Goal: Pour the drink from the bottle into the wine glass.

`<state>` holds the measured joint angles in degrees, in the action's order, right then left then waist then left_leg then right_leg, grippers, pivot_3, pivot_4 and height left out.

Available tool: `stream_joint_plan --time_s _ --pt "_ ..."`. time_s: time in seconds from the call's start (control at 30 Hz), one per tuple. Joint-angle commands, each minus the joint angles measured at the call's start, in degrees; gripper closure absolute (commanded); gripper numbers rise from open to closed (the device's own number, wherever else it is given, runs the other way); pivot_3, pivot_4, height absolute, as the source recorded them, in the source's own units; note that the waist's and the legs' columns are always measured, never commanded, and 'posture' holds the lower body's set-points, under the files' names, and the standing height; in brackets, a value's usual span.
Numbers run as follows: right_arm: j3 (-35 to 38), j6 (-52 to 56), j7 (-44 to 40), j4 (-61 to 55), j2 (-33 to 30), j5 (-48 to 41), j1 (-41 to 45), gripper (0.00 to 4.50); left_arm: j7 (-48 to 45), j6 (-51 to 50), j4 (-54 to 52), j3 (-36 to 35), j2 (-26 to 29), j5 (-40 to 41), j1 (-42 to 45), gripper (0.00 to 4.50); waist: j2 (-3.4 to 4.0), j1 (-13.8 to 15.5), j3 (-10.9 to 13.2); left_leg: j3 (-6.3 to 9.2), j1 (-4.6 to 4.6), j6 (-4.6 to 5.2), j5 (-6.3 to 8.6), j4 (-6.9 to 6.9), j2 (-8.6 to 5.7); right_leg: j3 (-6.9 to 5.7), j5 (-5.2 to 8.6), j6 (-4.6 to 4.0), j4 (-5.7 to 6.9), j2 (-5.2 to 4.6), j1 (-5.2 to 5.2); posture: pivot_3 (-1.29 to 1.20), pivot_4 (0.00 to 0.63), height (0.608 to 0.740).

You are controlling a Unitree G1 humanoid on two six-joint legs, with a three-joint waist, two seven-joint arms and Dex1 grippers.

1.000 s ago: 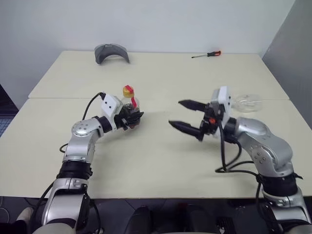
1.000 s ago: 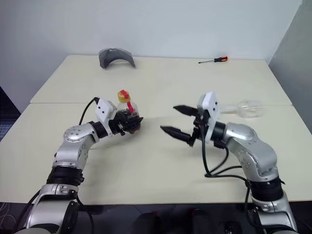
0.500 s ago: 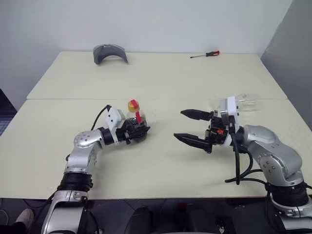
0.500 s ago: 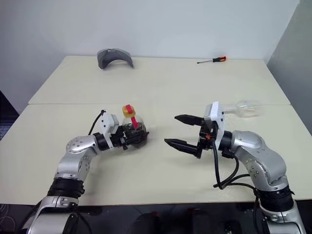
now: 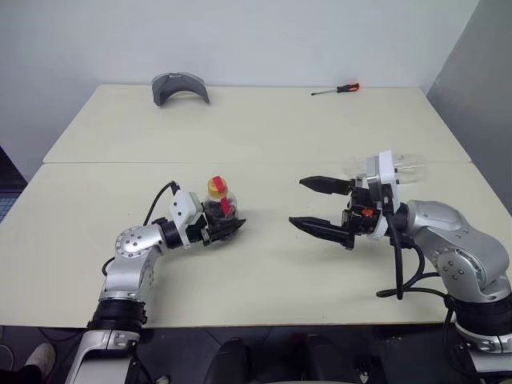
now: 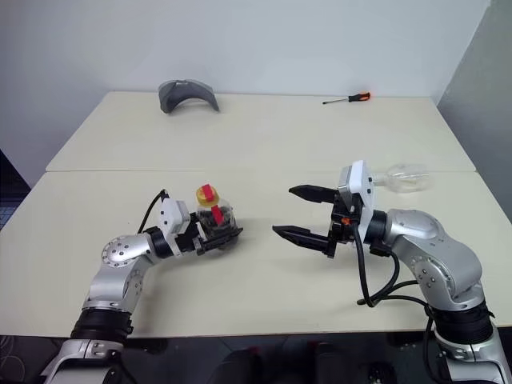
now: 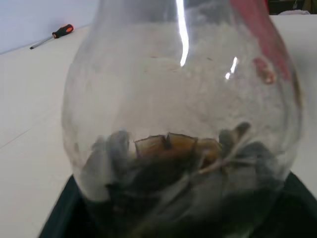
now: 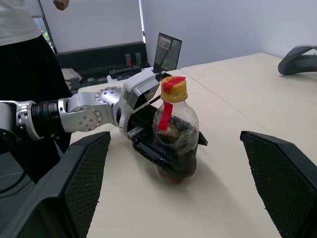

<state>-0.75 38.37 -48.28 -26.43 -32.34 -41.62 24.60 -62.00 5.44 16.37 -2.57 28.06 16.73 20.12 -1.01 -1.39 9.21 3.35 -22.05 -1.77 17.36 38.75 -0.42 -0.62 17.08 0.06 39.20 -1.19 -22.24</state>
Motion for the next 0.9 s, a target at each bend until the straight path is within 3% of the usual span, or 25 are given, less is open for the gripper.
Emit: stream_joint_plan --time_s 0.03,0.2,0.53,0.9 --pt "0.6 0.2 0.5 -0.8 0.3 -1.1 1.4 0.00 0.2 0.8 -1.1 0.0 0.1 0.3 0.7 0.05 0.00 0.0 0.0 0.00 0.00 0.00 0.00 0.00 0.00 0.01 0.00 0.00 0.00 0.00 0.00 0.00 0.150 0.740" --pt "0.3 0.1 0.7 -0.1 0.7 -0.8 1.9 0.00 1.5 -0.2 -1.3 -0.2 -0.2 0.4 0.7 0.05 0.00 0.0 0.0 0.00 0.00 0.00 0.00 0.00 0.00 0.01 0.00 0.00 0.00 0.00 0.01 0.00 0.150 0.740" --pt "-1.7 -2.1 1.0 2.0 3.6 1.0 3.2 0.00 6.0 -7.5 -12.8 -1.3 2.9 1.1 -6.1 0.05 0.01 -0.1 0.0 0.01 0.02 0.01 0.00 -0.01 0.02 0.02 0.00 0.00 0.02 0.00 0.00 0.00 0.150 0.740" --pt "-2.7 -3.8 0.5 3.6 5.9 2.5 4.1 0.00 4.1 -9.6 -10.3 -2.6 7.2 2.1 -4.2 0.05 0.03 -0.1 0.0 0.01 0.04 0.01 0.01 -0.01 0.01 0.02 0.00 0.00 0.03 0.00 0.00 0.00 0.150 0.740"
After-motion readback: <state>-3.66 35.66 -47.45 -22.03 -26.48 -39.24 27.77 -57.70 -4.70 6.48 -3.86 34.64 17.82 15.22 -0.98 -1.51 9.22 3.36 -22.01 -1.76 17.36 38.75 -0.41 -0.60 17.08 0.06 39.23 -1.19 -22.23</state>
